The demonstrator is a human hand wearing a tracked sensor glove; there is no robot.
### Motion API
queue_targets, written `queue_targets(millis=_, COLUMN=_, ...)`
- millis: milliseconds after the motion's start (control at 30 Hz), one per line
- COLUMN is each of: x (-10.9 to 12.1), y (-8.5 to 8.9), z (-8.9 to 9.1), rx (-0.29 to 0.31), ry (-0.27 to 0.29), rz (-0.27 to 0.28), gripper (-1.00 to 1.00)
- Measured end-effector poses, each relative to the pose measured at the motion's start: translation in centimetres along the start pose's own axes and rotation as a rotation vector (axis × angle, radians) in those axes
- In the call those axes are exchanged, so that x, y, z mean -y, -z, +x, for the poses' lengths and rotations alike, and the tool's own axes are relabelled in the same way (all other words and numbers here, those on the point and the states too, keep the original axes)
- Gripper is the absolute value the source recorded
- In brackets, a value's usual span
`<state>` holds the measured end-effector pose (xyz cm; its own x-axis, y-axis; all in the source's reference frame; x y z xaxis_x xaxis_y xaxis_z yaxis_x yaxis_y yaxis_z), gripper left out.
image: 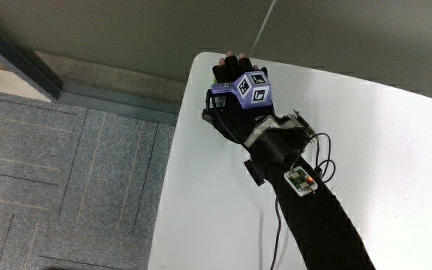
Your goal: Place green brick
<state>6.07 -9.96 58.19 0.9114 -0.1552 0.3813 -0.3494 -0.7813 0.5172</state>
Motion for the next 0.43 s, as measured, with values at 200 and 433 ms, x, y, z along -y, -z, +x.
queue_targets(millis=200, x=0.2, y=0.3, z=0.5, rx=-0.022, ry=-0.022, rz=0.021, gripper=-1.0)
queue_targets(millis=433, x=2.6, y=-0.2, z=0.6, rx=-0.068, ry=-0.096, rz=0.121, gripper=-1.0)
